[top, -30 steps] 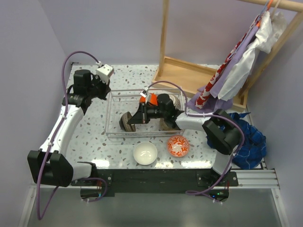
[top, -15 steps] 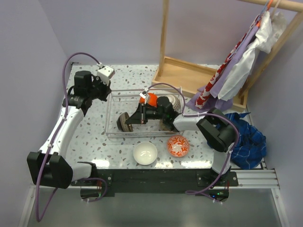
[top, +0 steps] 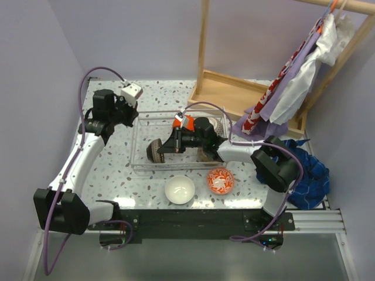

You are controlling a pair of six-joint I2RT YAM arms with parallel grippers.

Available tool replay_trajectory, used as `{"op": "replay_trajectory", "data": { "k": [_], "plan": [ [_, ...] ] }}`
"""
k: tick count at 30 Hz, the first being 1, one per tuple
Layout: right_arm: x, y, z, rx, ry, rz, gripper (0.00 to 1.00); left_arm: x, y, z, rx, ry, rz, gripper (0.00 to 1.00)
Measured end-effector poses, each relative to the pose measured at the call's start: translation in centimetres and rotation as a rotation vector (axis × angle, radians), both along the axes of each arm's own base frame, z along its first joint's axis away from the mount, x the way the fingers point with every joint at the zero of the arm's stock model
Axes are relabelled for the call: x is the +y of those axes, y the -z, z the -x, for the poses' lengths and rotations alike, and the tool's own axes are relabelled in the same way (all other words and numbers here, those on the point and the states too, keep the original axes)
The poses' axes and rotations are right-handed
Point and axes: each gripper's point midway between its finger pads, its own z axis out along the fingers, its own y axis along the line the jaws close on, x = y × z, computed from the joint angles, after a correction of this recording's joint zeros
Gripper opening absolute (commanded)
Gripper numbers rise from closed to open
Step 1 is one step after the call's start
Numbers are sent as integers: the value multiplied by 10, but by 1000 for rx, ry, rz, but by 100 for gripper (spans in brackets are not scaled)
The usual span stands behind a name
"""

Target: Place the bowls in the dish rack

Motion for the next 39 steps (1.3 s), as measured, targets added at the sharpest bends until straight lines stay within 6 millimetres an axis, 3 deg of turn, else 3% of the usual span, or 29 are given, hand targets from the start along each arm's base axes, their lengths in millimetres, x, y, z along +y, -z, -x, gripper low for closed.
{"op": "replay_trajectory", "data": {
  "k": [10, 22, 28, 34, 39],
  "plan": [
    [-11, 5, 3, -33, -38, 162, 18, -3, -3, -3, -22, 7, 7, 0],
    [-63, 32, 15, -70, -62, 411, 32, -10, 0, -4, -27, 19, 36, 0],
    [-87, 49, 17, -110, -96, 557, 38, -14, 11, -1, -5, 23, 52, 0],
    [-103, 29, 16, -236, -140, 626, 43, -17, 14, -1, -2, 23, 71, 5],
    [-109, -8, 14, -389, -168, 606, 63, -17, 5, -1, -29, 20, 80, 19]
  ]
}}
